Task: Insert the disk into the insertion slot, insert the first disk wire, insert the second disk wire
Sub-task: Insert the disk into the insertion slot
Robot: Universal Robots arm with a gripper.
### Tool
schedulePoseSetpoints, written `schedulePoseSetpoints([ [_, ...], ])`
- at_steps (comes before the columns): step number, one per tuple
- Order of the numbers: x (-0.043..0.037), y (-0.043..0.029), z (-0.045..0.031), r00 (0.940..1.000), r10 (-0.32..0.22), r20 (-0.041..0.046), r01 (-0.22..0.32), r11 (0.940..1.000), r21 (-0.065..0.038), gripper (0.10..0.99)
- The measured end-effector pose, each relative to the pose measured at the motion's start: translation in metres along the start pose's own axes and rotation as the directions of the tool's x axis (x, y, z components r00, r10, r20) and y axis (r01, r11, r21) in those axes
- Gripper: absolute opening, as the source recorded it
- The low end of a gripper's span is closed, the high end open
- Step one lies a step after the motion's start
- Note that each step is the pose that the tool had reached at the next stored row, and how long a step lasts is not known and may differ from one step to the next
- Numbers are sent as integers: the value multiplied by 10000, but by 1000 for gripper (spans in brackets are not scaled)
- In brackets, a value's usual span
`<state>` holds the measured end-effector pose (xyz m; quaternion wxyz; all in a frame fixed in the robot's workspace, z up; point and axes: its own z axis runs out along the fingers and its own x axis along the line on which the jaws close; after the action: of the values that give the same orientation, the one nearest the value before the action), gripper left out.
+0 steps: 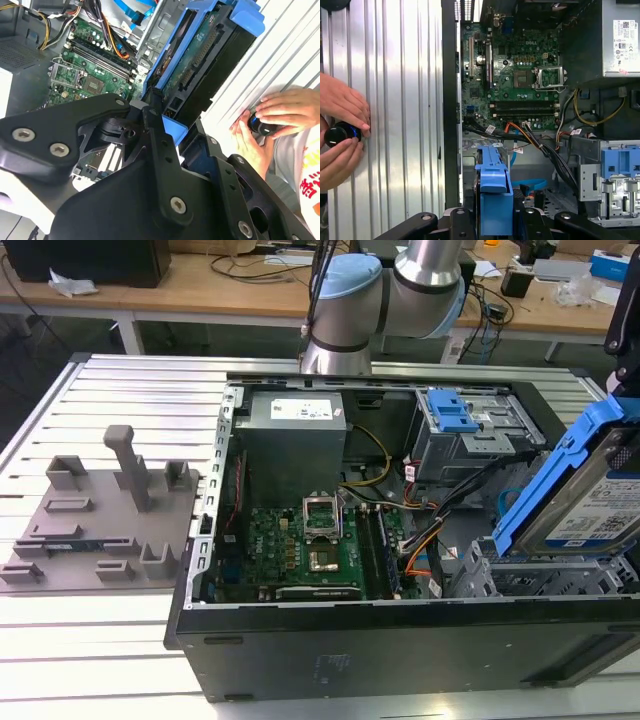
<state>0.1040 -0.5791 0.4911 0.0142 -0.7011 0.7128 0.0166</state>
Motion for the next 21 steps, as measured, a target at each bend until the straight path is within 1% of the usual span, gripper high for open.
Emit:
schedulePoseSetpoints([
  [3,0,0,1,10000,0,0,0,10000,0,365],
  [11,-1,-65,2,10000,0,2,0,10000,0,365],
  [14,-12,-68,5,10000,1,-2,-1,10000,0,365],
  [21,-114,-67,21,10000,-3,-26,3,10000,0,365],
])
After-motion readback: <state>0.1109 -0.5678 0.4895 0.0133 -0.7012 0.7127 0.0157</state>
